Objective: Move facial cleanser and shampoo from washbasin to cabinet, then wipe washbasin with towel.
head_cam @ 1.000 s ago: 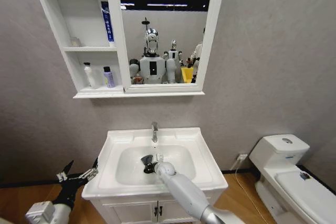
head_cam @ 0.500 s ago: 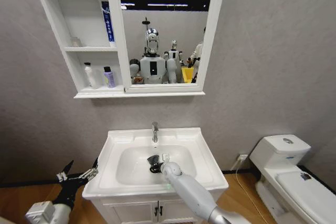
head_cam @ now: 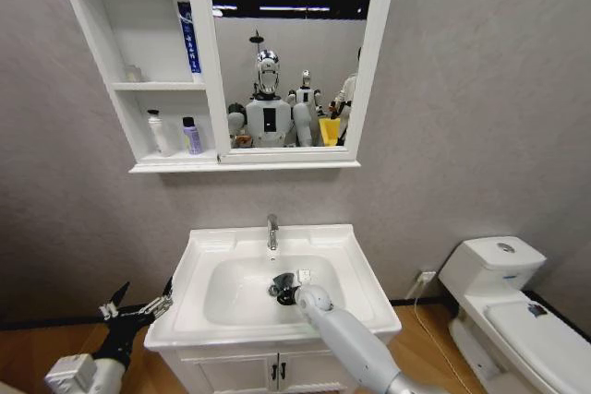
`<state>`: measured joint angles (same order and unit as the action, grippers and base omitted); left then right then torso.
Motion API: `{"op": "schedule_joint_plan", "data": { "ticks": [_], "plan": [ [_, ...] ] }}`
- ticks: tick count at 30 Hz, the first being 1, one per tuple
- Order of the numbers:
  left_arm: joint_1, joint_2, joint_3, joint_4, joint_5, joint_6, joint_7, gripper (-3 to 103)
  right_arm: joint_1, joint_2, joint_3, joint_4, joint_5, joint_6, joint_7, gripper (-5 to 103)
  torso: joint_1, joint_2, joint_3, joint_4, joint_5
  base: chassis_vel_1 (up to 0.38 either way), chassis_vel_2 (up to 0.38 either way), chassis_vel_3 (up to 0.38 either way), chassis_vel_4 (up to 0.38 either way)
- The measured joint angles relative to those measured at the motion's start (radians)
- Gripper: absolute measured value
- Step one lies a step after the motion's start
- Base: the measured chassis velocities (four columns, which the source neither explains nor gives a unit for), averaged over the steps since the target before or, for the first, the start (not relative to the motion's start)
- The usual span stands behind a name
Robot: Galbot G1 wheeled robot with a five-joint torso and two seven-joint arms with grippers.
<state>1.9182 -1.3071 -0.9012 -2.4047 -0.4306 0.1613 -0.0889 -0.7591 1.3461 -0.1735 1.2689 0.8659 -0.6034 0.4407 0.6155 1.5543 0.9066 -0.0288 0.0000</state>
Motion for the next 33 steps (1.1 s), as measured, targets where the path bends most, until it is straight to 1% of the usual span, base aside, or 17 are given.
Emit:
{"op": "schedule_joint_plan", "data": {
  "ticks": [11, 22, 24, 26, 28, 33],
  "plan": [
    [0.000, 0.000, 0.000, 0.000, 0.000, 0.000, 0.000, 100, -0.036, -0.034, 0.028, 0.060, -0.004, -0.010, 0.048, 6, 0.000, 0.000, 0.000, 0.0002, 0.0000, 0.000, 0.000, 0.000, 0.000],
    [0.000, 0.000, 0.000, 0.000, 0.000, 0.000, 0.000, 100, -0.066, -0.077, 0.062, 0.123, -0.033, -0.014, 0.064, 6, 0.000, 0.000, 0.000, 0.0000, 0.0000, 0.000, 0.000, 0.000, 0.000],
    [0.000, 0.000, 0.000, 0.000, 0.000, 0.000, 0.000, 100, -0.072, -0.086, 0.064, 0.136, -0.033, -0.025, 0.082, 6, 0.000, 0.000, 0.000, 0.0000, 0.0000, 0.000, 0.000, 0.000, 0.000],
    [0.000, 0.000, 0.000, 0.000, 0.000, 0.000, 0.000, 100, -0.072, -0.086, 0.065, 0.137, -0.033, -0.026, 0.083, 6, 0.000, 0.000, 0.000, 0.0001, 0.0000, 0.000, 0.000, 0.000, 0.000],
    [0.000, 0.000, 0.000, 0.000, 0.000, 0.000, 0.000, 100, -0.077, -0.102, 0.066, 0.155, -0.034, -0.039, 0.112, 6, 0.000, 0.000, 0.000, 0.0001, 0.0000, 0.000, 0.000, 0.000, 0.000],
    [0.000, 0.000, 0.000, 0.000, 0.000, 0.000, 0.000, 100, -0.076, -0.110, 0.066, 0.160, -0.034, -0.049, 0.136, 6, 0.000, 0.000, 0.000, 0.0001, 0.0001, 0.000, 0.000, 0.000, 0.000]
  ]
}}
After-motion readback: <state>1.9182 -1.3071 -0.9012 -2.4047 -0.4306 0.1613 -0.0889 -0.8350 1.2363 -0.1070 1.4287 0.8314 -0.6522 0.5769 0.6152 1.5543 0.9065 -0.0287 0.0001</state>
